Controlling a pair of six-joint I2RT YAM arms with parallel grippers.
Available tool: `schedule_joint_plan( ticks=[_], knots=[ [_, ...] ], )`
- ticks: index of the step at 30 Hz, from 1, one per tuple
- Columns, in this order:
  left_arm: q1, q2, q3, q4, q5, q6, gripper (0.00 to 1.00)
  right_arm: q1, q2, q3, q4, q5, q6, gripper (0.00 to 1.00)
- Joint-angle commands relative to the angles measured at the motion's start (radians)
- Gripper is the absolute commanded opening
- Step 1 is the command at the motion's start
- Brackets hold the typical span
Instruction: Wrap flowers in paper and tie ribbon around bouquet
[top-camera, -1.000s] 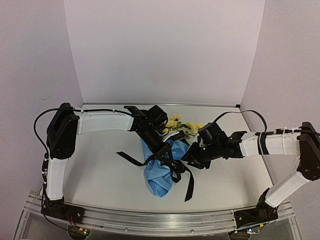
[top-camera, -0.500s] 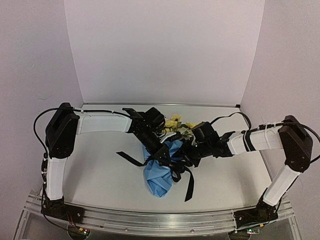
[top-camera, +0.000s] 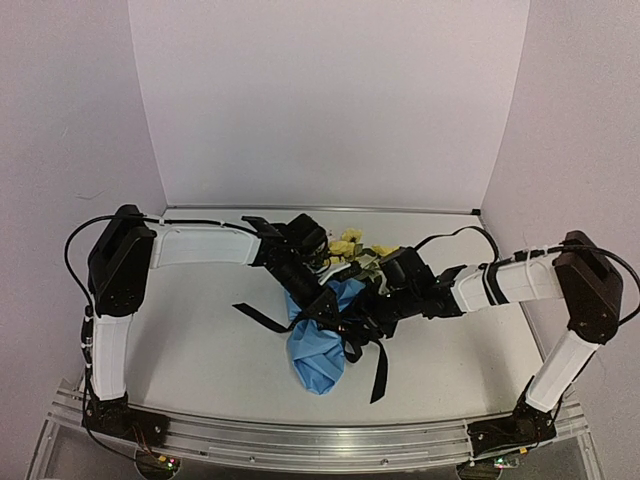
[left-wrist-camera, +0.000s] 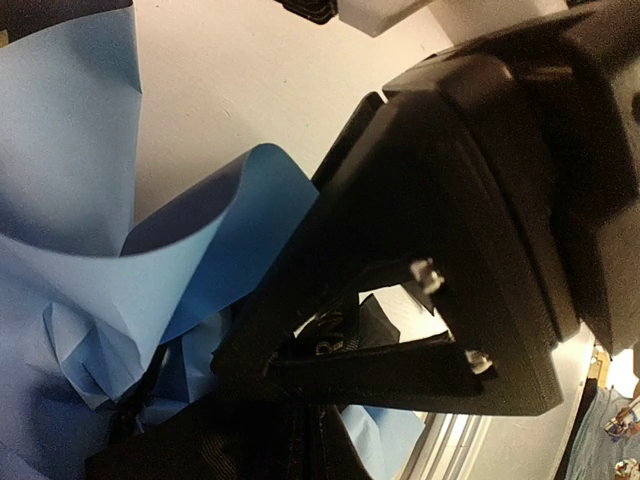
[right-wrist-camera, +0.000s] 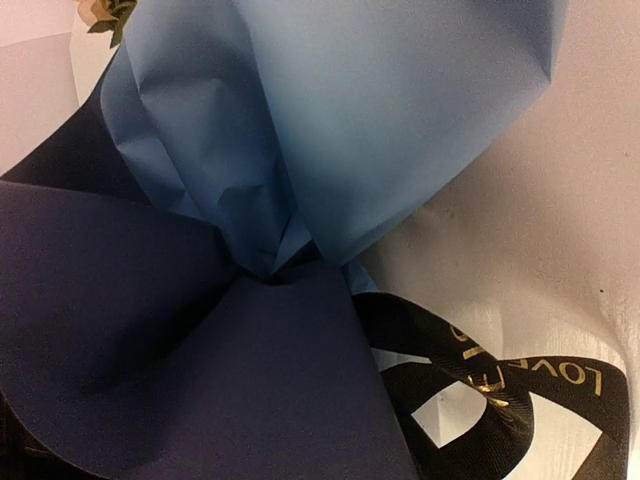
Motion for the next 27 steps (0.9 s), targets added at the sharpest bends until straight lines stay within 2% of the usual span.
schedule_joint_plan(
  ticks=[1,11,16,22,27],
  knots=[
    [0.005,-0.077,-0.020,0.058,0.009,-0.008,0.04,0.007,0.010,0.027,-0.009,-0.002,-0.014,0.42],
    [0.005,-0.100,-0.057,0.100,0.016,-0.034,0.08,0.010,0.072,0.097,-0.011,-0.009,-0.007,0.39],
    [0.008,-0.111,-0.069,0.116,0.012,-0.038,0.11,0.012,0.091,0.117,-0.011,-0.006,-0.001,0.25],
    [0.034,-0.156,-0.111,0.184,0.019,-0.075,0.16,0.012,0.086,0.126,-0.012,-0.005,-0.005,0.03],
    [0.052,-0.203,-0.154,0.235,0.041,-0.099,0.21,0.018,0.071,0.133,-0.026,-0.001,-0.018,0.00]
  ],
)
